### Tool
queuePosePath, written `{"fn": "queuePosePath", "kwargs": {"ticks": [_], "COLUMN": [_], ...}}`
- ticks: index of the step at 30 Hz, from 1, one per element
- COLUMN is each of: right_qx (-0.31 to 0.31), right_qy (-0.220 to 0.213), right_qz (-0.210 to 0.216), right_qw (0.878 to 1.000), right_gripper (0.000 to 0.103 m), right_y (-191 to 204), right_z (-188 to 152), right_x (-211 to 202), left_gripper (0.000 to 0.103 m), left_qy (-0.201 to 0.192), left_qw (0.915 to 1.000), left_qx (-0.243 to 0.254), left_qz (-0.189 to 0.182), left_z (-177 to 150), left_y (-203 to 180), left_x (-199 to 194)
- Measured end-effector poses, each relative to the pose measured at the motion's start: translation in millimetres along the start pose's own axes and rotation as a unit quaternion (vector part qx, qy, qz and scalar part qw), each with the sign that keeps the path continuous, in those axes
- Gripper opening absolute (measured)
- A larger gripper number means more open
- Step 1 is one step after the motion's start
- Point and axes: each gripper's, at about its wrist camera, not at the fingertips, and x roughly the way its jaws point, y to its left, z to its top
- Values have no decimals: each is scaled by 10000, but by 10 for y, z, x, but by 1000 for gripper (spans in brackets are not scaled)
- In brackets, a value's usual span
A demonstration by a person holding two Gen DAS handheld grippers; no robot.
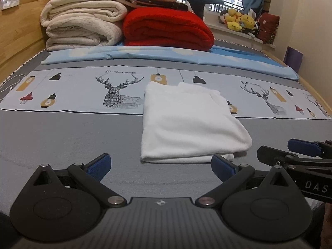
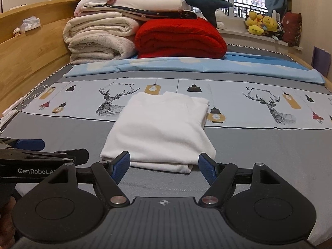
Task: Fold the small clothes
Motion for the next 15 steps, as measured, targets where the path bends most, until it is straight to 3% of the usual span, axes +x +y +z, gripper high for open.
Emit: {"fn": "queuePosePath", "kwargs": {"ticks": [15], "right_qx": [-7], "right_qy": [-9], "right_qz": [32], "right_qw": [10000], "right_gripper": [75], "right_y": [19], "right_z": [14], "right_x": [0], "left_gripper": [103], "left_qy": [46], "left_qw": [10000], "left_qx": [12], "left_qz": [-23], "left_z": [-12], "left_y": [-1], "left_x": [20]}}
